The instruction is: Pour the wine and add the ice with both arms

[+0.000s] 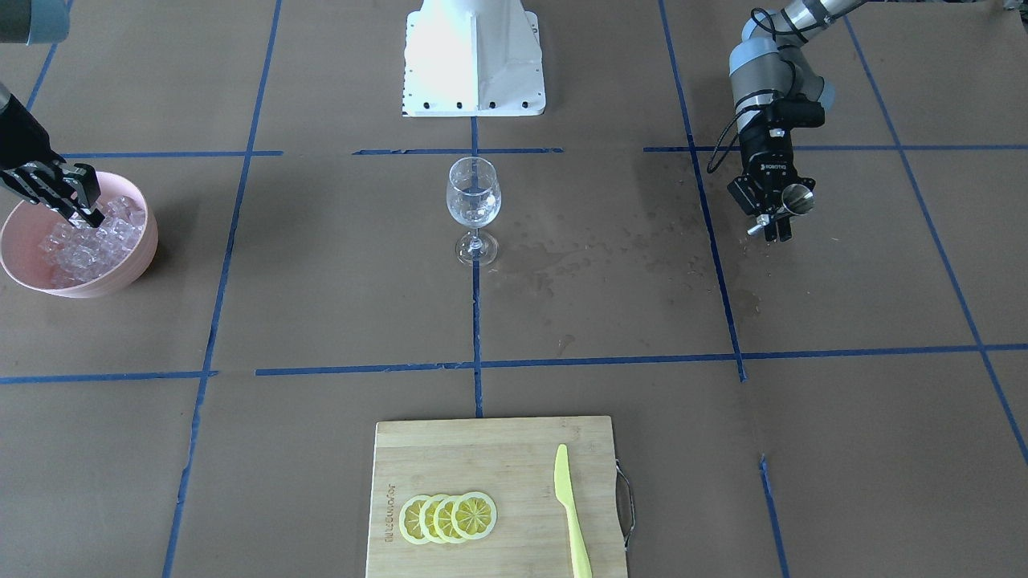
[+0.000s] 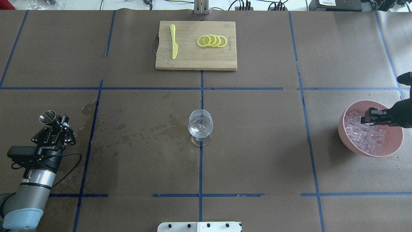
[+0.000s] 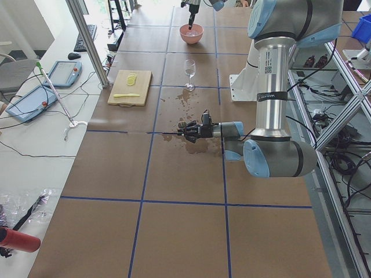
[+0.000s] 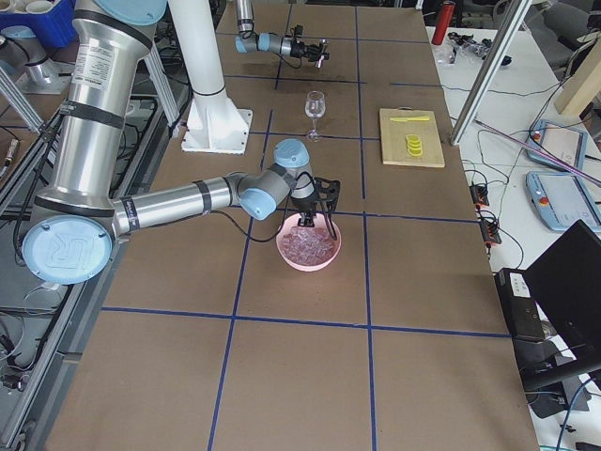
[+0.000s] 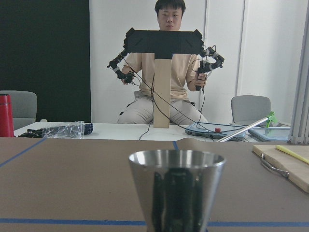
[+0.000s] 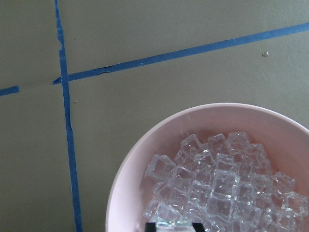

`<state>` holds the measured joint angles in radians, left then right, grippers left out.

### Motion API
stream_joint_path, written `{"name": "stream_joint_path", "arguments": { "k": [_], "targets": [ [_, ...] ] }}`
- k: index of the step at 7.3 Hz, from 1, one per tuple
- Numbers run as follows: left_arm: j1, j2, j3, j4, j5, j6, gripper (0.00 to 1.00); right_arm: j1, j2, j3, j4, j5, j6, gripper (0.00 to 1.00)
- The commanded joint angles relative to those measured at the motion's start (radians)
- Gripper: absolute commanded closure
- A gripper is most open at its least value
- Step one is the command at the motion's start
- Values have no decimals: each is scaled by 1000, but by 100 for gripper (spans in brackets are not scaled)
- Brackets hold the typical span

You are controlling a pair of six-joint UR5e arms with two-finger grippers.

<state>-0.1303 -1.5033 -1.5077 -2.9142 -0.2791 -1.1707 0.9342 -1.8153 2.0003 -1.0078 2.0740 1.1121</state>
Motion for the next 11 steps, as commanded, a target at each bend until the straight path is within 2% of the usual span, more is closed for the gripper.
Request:
{"name": "stream_joint_path", "arguments": {
  "k": [1,8,10,11],
  "targets": [
    [9,0,10,1,0,-1,86,0,1,0,0,0,0,100],
    [14,0,23,3,-11,-1,79,0,1,-2,0,0,0,100],
    [17,0,29,3,-11,-1,67,0,1,-2,0,0,0,100],
    [20,0,29,3,-11,-1,65,0,1,-2,0,0,0,100]
  ]
}}
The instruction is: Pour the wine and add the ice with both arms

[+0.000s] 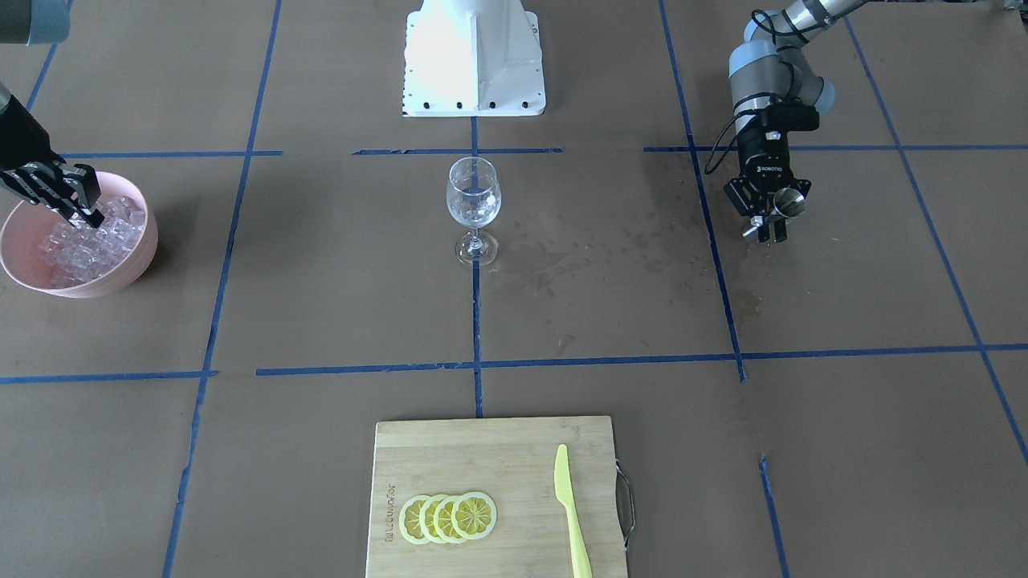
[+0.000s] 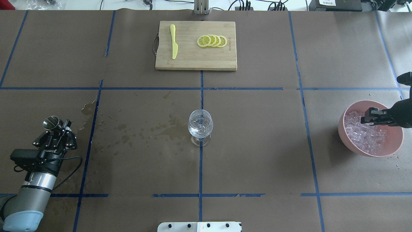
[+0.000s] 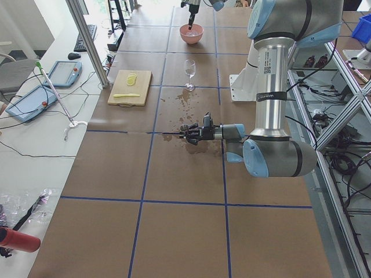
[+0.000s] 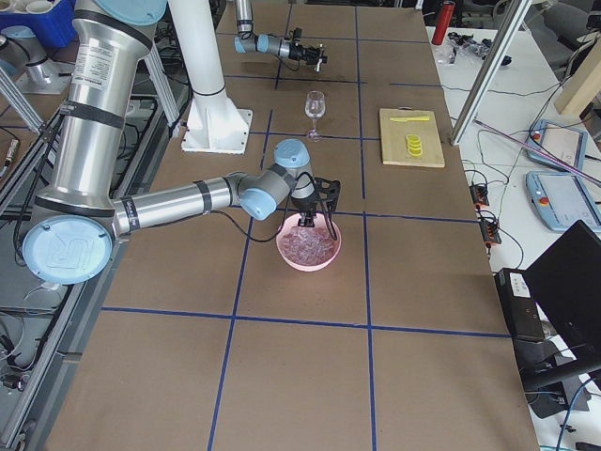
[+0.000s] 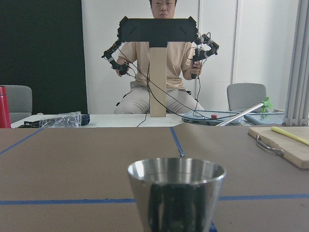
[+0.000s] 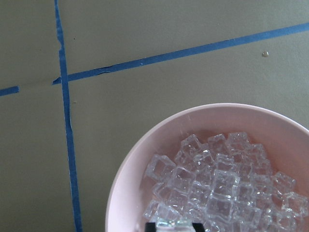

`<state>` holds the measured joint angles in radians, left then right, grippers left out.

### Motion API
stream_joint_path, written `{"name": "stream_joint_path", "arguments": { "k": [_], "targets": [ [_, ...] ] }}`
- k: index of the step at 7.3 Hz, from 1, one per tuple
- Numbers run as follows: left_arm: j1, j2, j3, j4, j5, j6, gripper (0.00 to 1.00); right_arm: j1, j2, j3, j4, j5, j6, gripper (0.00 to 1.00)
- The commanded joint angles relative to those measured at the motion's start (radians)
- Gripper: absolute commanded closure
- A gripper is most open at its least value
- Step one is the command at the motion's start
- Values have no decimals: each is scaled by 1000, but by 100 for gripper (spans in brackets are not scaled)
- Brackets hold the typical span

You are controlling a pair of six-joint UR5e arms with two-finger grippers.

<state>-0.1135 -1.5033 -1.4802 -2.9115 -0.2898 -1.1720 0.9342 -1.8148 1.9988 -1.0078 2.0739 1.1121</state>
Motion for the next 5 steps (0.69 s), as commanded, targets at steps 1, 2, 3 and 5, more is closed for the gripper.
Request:
{"name": "stream_joint_path", "arguments": {
  "k": [1,2,3,5],
  "targets": [
    [5,0,1,0,0,0,65,0,0,0,0,0,0,100],
    [5,0,1,0,-2,0,65,0,0,0,0,0,0,100],
    [5,0,1,0,-6,0,65,0,0,0,0,0,0,100],
    [6,0,1,0,-8,-2,60,0,0,0,0,0,0,100]
  ]
}}
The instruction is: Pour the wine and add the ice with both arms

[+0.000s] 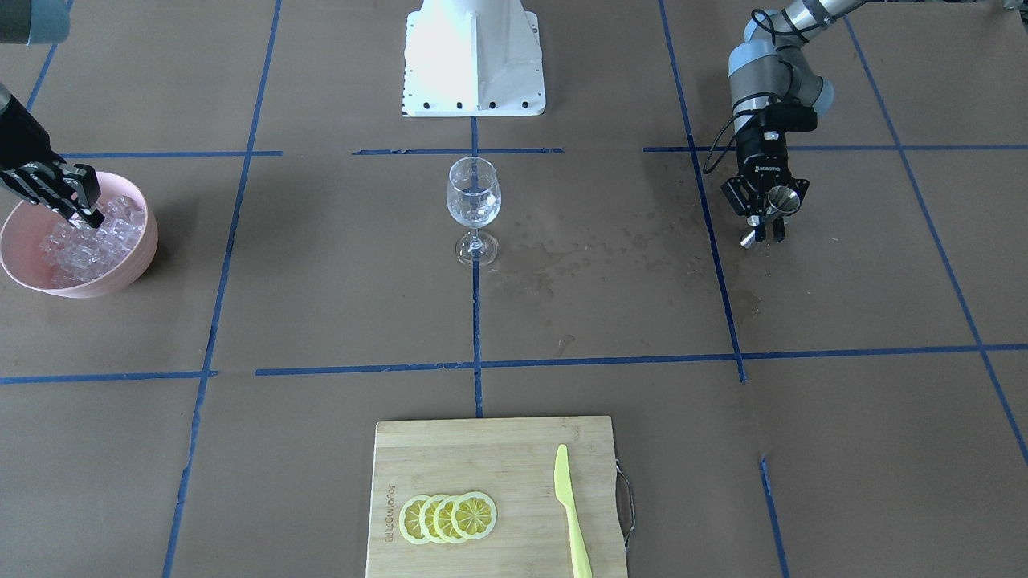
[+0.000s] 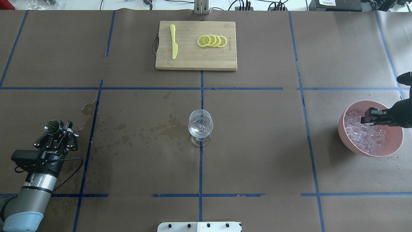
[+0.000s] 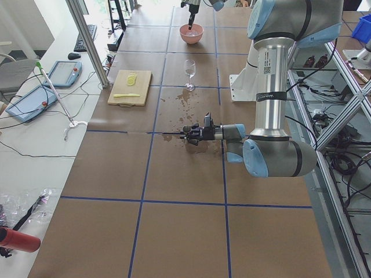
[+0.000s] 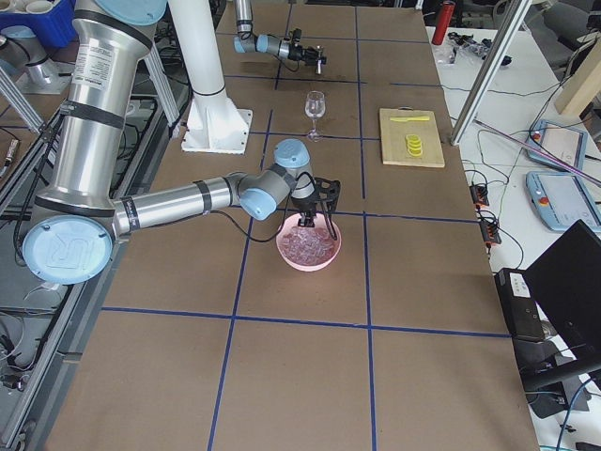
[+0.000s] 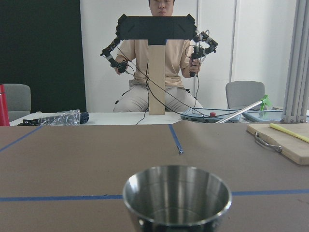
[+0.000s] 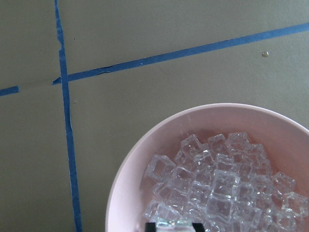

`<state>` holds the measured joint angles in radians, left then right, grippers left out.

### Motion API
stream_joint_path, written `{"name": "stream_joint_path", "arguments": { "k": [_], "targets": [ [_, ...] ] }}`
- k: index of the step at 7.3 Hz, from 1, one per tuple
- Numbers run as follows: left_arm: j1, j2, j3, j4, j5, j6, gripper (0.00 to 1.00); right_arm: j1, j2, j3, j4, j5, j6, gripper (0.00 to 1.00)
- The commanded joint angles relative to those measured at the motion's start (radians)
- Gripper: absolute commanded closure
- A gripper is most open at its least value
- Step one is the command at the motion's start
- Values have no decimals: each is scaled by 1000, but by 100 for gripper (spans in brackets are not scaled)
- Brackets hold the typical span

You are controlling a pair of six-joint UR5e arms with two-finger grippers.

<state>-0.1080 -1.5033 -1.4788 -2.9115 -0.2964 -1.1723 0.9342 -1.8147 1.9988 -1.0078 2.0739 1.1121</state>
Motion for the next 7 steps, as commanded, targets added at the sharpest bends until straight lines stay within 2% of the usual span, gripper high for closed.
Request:
{"name": "stream_joint_path", "arguments": {
  "k": [1,3,4,5,7],
  "targets": [
    [-1,0,0,0,-1,-1,50,0,0,0,0,0,0,100],
    [1,0,0,0,-1,0,31,0,-2,0,0,0,0,100],
    [1,0,0,0,-1,0,5,0,-2,0,0,0,0,100],
    [-1,0,-5,-5,-19,0,0,0,0,0,0,0,0,100],
    [-4,8,-15,-14,-99,3,0,0,0,0,0,0,0,100]
  ]
}}
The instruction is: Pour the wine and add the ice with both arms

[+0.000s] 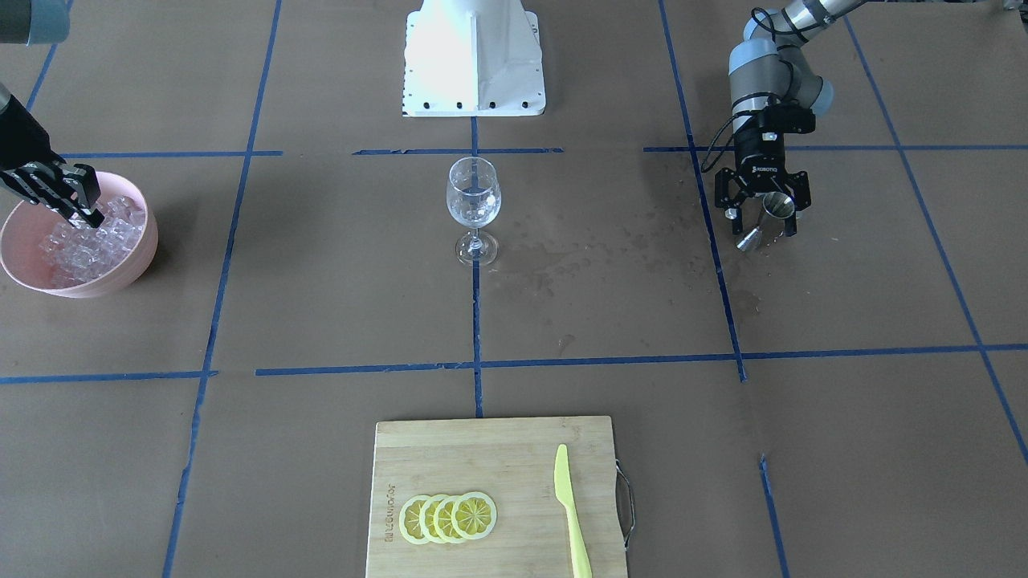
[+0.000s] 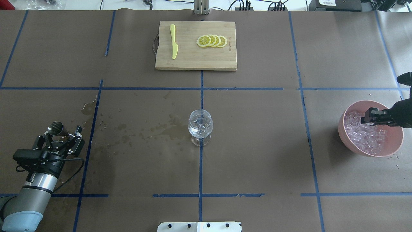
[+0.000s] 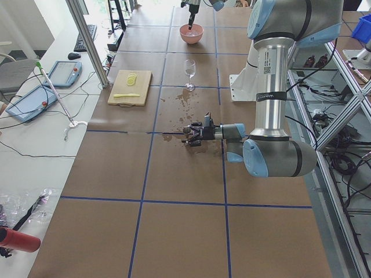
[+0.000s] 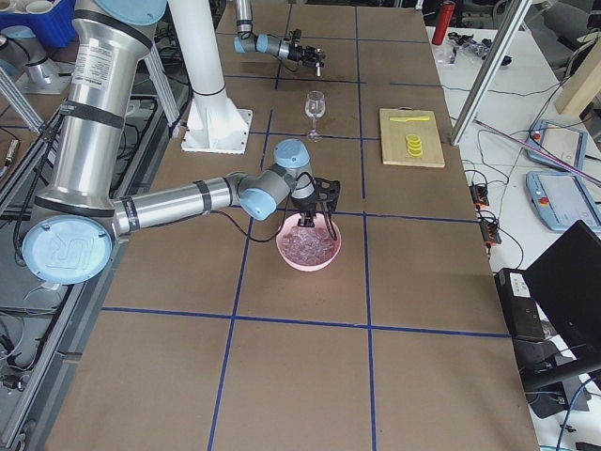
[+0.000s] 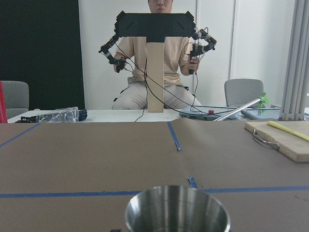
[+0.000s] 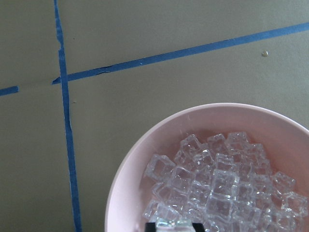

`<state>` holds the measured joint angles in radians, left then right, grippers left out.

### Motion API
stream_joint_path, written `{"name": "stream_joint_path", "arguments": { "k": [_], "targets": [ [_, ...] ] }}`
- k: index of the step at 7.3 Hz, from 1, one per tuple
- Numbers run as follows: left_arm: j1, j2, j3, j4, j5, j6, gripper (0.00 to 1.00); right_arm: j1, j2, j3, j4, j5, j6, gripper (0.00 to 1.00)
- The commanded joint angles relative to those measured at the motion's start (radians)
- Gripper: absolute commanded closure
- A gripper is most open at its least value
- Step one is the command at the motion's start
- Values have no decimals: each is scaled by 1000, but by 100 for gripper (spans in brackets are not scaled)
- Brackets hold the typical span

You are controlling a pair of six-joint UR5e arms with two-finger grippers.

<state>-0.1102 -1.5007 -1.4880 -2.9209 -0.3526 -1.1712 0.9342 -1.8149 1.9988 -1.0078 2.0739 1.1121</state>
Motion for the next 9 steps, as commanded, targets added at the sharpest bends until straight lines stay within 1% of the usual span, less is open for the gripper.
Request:
{"name": "stream_joint_path", "arguments": {
  "k": [1,2,3,4,5,6,8,9],
  "targets": [
    [-3,14,-15,-4,-58,36,0,0,0,0,0,-2,0,100],
    [-3,32,-29,-4,-86,76,0,0,0,0,0,-2,0,100],
    [-5,71,-58,-4,-117,80,0,2,0,0,0,-2,0,100],
    [-5,132,-116,-4,-147,103,0,2,0,0,0,-2,0,100],
    [-5,152,-130,-4,-169,107,0,5,2,2,0,-2,-1,100],
    [-5,161,-150,-4,-216,108,0,20,9,3,0,0,-2,100],
    [-5,238,-221,-3,-330,108,0,69,9,46,0,3,-2,100],
    [-5,288,-259,3,-421,108,0,87,11,79,0,6,-2,100]
  ]
}}
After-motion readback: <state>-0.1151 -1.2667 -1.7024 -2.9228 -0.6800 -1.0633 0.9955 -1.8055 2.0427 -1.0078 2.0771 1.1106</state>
